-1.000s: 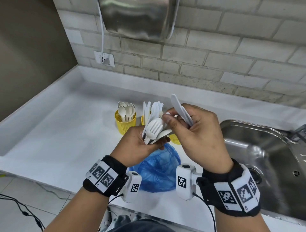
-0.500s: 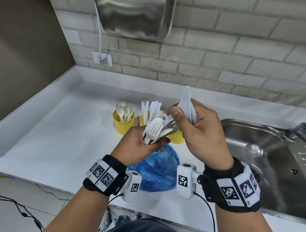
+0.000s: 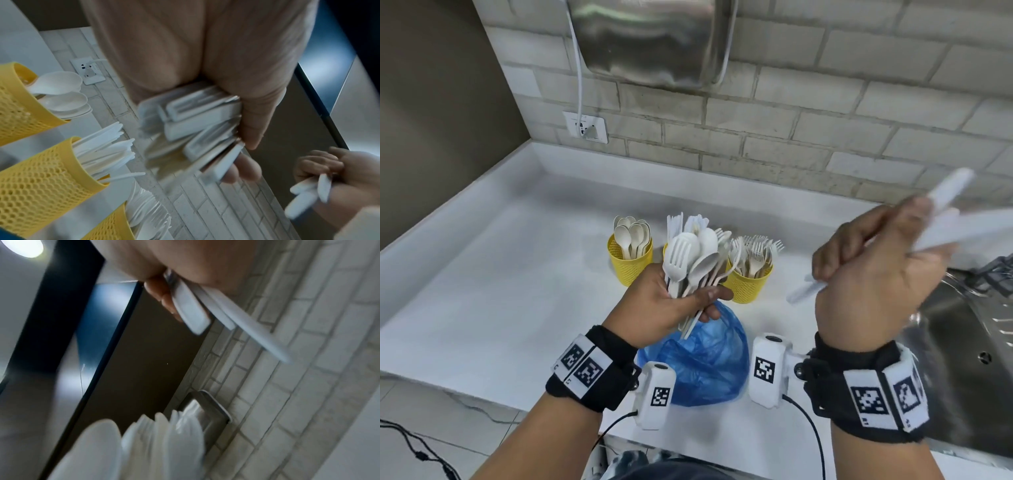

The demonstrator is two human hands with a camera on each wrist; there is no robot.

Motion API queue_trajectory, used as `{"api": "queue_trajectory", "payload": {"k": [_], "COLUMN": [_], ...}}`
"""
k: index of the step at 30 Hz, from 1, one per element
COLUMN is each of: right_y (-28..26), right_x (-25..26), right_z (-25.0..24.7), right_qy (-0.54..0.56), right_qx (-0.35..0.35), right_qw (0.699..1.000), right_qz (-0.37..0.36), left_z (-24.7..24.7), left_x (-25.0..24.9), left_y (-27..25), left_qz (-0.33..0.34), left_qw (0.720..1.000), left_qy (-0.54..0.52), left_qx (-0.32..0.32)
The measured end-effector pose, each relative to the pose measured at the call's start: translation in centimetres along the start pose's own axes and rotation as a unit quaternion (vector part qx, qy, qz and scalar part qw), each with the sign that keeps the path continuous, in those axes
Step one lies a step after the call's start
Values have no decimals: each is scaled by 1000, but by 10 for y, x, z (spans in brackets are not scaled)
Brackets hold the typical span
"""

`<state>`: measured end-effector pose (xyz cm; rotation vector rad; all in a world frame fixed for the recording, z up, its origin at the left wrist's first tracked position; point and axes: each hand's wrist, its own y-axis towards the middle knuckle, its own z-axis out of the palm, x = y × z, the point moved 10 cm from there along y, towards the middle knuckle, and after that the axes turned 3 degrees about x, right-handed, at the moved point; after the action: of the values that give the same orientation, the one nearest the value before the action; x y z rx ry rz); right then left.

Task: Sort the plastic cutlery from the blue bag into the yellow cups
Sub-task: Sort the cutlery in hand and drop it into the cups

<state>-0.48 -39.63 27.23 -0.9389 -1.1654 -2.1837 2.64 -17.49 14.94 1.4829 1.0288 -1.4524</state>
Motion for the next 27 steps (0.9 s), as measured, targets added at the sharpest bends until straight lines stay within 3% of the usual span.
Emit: {"api": "queue_trajectory", "payload": {"k": [4,8,18,22,27], "right_y": [-20,-43,-45,-43,-31], "right_x": [-20,-44,-51,-60,-53], "right_z": [33,54,58,54,41], "right_qy": [-160,-272,-390,-374,-320], "right_qx": [178,278,256,240,175], "right_qw": [971,921,884,895,929], "right_qz": [11,32,14,50,67], "left_z": [-2,-4,-7,-10,-10], "left_x": [-3,-10,-15,-13,-9], "left_y": [2,2,-4,-6,-9], "left_qz": [6,25,26,28,23], "left_qw": [1000,999,997,996,994], "left_qy": [-18,-13,57,74,96], "left_qx": [-8,-20,-40,-50,-48]}}
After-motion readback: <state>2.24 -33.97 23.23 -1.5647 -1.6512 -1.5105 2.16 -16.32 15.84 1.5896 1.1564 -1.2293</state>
